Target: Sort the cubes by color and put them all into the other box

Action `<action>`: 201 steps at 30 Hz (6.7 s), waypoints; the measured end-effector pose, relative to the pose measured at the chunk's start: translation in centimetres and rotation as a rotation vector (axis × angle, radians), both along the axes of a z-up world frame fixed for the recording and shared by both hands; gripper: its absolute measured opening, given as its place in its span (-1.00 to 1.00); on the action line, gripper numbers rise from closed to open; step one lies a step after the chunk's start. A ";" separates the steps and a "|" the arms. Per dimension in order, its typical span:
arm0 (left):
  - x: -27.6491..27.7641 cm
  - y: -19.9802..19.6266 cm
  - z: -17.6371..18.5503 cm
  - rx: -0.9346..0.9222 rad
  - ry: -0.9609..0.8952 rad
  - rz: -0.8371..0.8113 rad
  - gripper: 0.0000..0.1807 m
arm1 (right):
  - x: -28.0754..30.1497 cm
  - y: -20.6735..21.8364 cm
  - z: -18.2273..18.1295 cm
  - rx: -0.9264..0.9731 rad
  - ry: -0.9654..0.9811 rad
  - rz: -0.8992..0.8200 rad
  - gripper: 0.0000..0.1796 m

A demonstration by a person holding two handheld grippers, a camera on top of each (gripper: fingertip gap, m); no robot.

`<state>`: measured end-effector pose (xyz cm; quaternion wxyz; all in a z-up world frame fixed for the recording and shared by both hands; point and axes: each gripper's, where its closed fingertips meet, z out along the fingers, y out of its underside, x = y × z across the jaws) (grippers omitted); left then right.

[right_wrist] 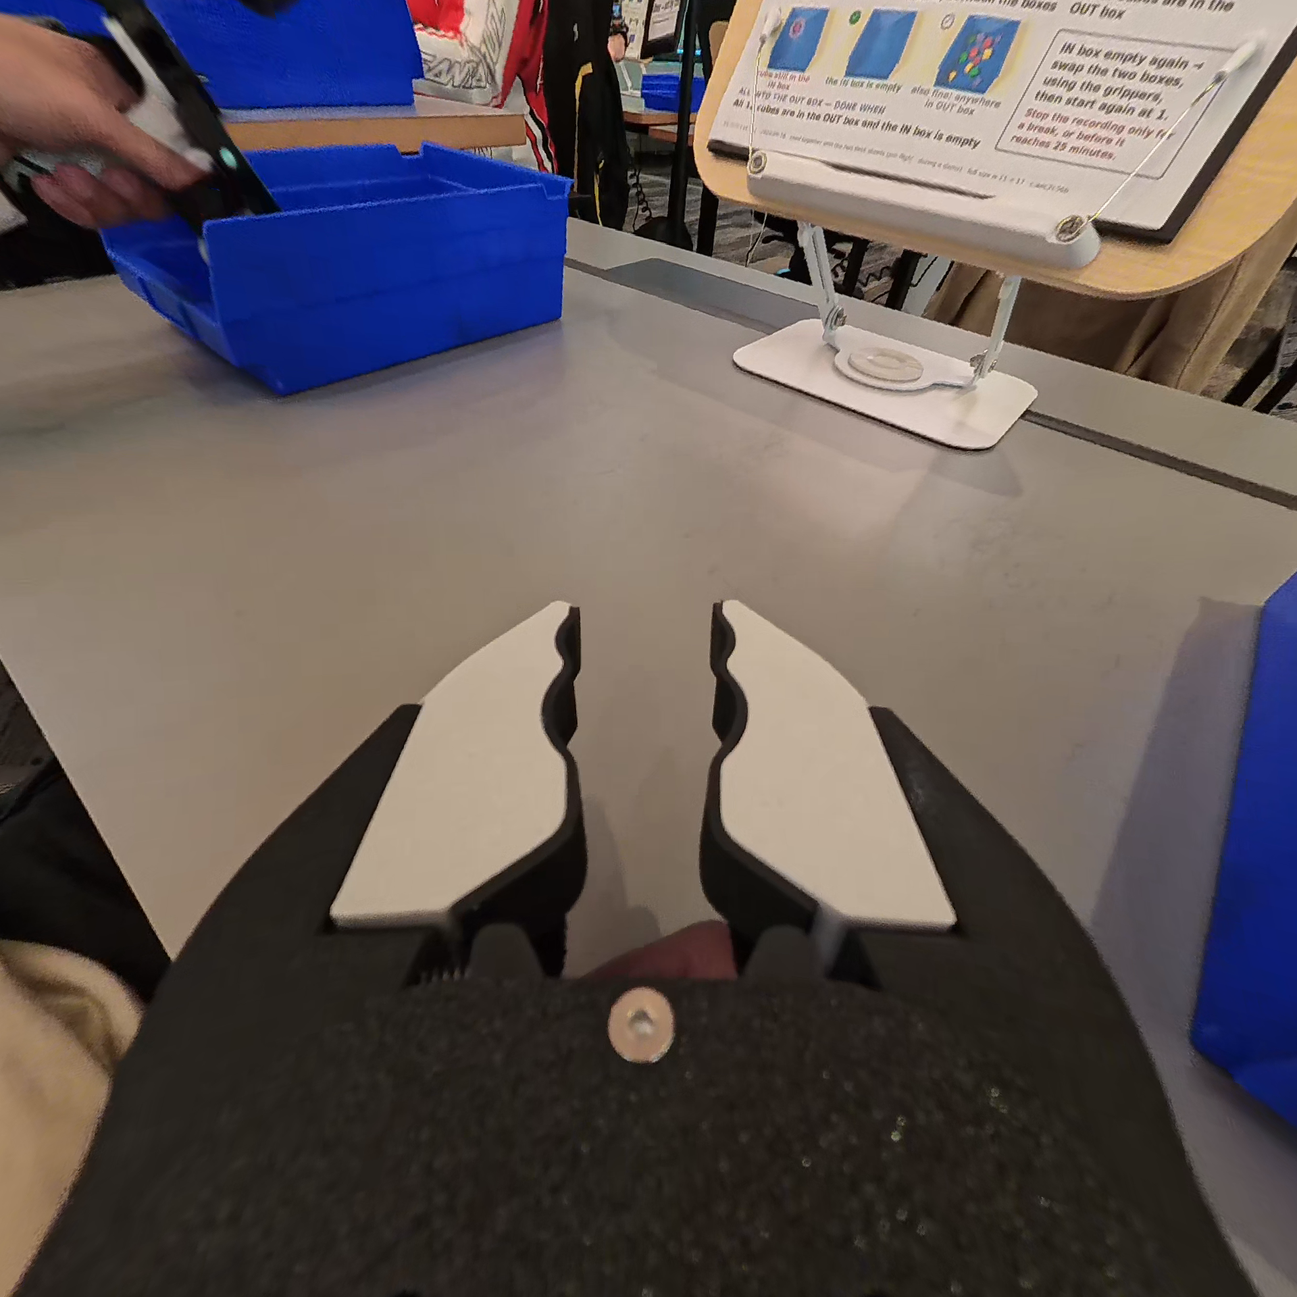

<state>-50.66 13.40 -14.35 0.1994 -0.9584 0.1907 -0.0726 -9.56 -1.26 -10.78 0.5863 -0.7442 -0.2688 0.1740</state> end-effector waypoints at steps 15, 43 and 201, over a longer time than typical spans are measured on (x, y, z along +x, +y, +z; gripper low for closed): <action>17.0 -8.0 11.0 0.710 -0.643 -0.359 -0.76 | 2.7 1.6 -0.3 -0.156 0.120 -0.017 -0.62; 34.0 -18.2 12.3 -0.399 -1.492 -0.783 -0.73 | -8.9 -2.3 8.2 0.571 -0.193 0.454 -0.75; 28.7 -12.8 15.8 0.350 -1.301 -0.764 -0.77 | -6.2 1.1 7.7 -0.270 0.588 0.620 -0.64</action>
